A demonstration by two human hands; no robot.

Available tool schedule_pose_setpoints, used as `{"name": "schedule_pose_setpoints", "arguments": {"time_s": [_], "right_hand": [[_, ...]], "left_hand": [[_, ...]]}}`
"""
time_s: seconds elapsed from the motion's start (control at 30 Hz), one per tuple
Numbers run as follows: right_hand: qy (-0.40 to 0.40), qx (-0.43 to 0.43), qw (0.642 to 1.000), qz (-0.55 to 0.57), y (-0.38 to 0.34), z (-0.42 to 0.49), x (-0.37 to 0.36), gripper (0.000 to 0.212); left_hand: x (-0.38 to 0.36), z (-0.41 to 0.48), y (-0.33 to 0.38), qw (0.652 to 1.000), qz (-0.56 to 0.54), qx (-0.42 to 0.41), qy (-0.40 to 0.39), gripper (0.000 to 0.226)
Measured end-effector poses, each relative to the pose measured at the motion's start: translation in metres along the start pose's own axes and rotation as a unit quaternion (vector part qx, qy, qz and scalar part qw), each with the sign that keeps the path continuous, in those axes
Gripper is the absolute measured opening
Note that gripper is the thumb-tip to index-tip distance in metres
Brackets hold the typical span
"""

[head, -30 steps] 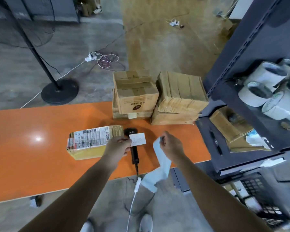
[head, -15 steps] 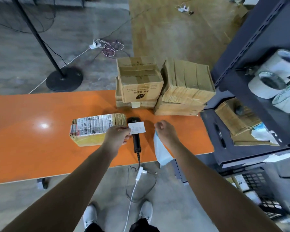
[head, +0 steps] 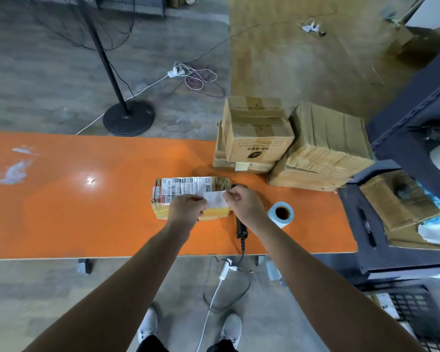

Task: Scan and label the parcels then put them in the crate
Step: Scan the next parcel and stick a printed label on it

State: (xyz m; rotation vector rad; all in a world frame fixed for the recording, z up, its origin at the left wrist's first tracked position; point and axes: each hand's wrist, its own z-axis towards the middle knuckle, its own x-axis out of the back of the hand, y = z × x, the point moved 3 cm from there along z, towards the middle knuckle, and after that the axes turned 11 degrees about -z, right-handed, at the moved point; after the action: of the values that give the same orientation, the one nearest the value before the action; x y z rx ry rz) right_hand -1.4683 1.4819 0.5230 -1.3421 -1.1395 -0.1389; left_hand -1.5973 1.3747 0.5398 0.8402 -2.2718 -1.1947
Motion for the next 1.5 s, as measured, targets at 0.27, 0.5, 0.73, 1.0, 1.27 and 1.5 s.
{"name": "schedule_pose_setpoints", "arguments": {"time_s": [0.27, 0.5, 0.73, 1.0, 1.27, 1.5], "right_hand": [[0.04, 0.014, 0.993, -0.106, -0.027, 0.019, -0.021, 0.021], [0.055, -0.009, 0.976, -0.21, -0.034, 0.027, -0.026, 0.023], [0.067, 0.01, 0.974, -0.216, -0.03, 0.023, -0.034, 0.024], [0.071, -0.047, 0.986, -0.145, -0.026, 0.024, -0.026, 0.027], [0.061, -0.097, 0.974, -0.197, -0.03, 0.028, -0.024, 0.029], [-0.025, -0.076, 0.994, -0.07, -0.004, 0.019, -0.026, 0.085]], "left_hand": [[0.027, 0.028, 0.013, 0.984, 0.144, -0.08, 0.066, 0.022], [0.015, 0.038, 0.014, 0.935, 0.318, -0.149, 0.056, 0.007], [0.012, 0.044, 0.006, 0.922, 0.352, -0.157, 0.046, 0.021], [0.018, 0.039, -0.002, 0.902, 0.348, -0.254, 0.021, 0.014], [0.024, 0.035, -0.003, 0.886, 0.358, -0.295, 0.005, 0.02], [0.063, 0.042, -0.015, 0.949, 0.27, -0.14, 0.08, 0.09]]}}
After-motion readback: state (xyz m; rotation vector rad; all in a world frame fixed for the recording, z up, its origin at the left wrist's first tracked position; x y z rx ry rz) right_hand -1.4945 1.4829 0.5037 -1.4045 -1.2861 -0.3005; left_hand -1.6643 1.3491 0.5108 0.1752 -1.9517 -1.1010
